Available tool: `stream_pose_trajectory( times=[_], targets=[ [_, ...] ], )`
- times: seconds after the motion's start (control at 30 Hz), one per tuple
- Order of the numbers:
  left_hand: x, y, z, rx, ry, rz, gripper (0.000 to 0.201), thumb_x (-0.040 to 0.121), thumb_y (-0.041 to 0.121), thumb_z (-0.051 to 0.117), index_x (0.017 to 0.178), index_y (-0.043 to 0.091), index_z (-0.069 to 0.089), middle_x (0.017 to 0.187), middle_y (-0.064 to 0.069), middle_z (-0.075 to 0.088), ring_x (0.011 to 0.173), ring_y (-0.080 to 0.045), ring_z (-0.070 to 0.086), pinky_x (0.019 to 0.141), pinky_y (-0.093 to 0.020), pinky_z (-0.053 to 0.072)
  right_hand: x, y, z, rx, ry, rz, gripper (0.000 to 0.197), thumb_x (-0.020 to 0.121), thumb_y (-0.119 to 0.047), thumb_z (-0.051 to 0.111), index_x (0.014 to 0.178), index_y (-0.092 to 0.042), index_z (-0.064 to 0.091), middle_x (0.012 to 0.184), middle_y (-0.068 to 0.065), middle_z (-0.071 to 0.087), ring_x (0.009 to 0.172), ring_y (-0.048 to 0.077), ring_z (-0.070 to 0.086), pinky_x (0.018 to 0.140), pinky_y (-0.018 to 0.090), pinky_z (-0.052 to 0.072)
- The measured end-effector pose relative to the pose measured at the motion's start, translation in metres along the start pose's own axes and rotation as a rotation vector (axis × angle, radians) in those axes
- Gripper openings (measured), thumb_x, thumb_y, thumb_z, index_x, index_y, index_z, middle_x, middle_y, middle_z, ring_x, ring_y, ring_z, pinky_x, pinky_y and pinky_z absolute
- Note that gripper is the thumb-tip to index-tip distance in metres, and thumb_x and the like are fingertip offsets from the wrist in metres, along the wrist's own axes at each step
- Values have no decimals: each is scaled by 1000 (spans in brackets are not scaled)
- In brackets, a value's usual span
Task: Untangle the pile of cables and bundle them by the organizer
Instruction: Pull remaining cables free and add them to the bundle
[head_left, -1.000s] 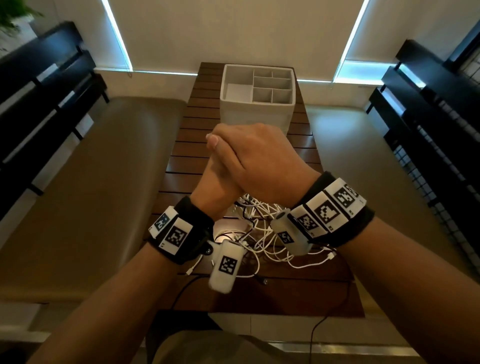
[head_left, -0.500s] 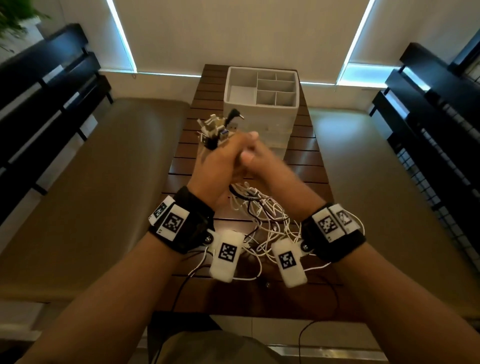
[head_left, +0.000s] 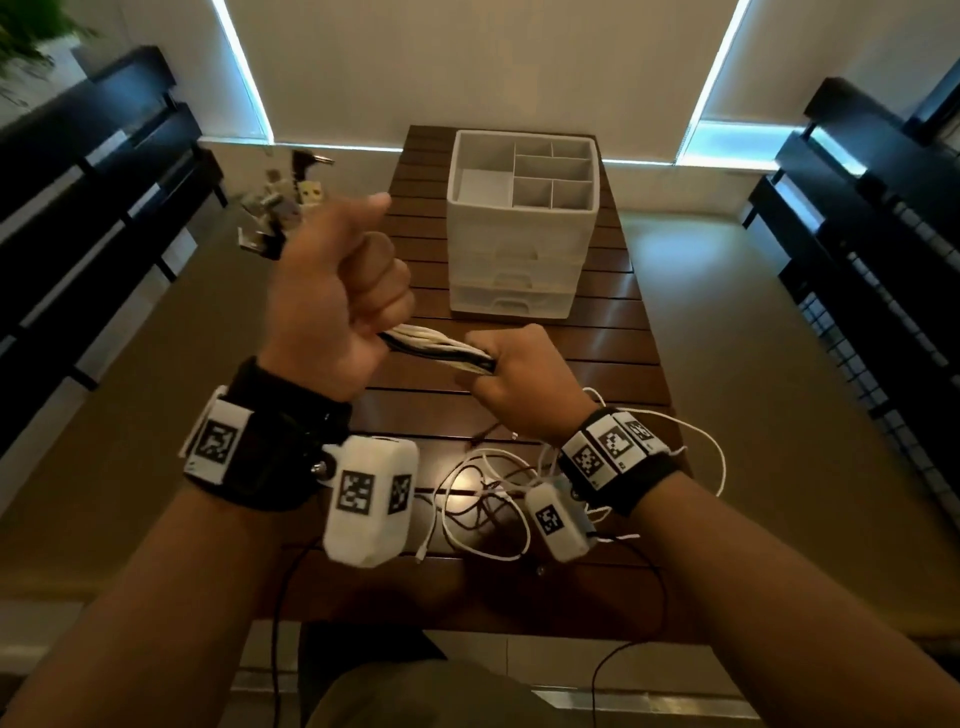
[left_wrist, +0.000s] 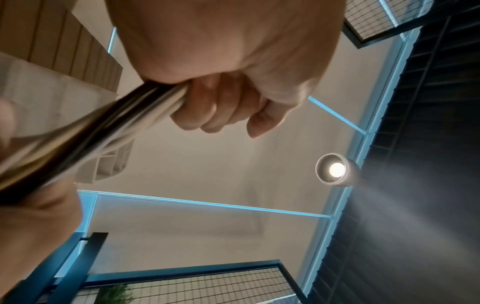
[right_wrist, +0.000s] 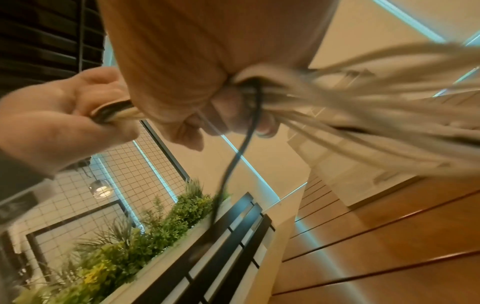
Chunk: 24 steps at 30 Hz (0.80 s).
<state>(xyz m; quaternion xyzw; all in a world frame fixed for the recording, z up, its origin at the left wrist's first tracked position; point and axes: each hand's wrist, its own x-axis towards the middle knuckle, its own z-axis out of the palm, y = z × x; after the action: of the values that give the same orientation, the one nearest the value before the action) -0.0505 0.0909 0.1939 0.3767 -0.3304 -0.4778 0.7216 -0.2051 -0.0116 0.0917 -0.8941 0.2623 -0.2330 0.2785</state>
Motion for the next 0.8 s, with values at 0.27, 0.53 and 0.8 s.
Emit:
stream_pose_trajectory(
  times=[0.27,0.53,0.8],
  targets=[
    [8,13,-43,-67,111,9,58,103,25,51,54,25,19,44,8,16,38,-7,12,33,-20,20,-7,30,-10,7,-3,106,33,96,-24,64,63,-28,59,54,-7,56,50,11,52,54,33,46],
    [12,-12,-62,-109,189,-45,58,103,24,53,50,26,30,45,9,18,40,-8,12,36,-20,19,-1,34,-24,-210,-117,130,33,98,-28,61,66,-31,53,60,-8,58,57,14,56,57,28,39],
    [17,-30,-84,-349,347,-163,57,102,24,58,54,26,27,48,8,16,39,-8,16,39,-21,22,7,31,-34,-293,-97,132,24,97,-29,60,73,-29,57,63,-5,60,59,18,58,57,31,43]
  ],
)
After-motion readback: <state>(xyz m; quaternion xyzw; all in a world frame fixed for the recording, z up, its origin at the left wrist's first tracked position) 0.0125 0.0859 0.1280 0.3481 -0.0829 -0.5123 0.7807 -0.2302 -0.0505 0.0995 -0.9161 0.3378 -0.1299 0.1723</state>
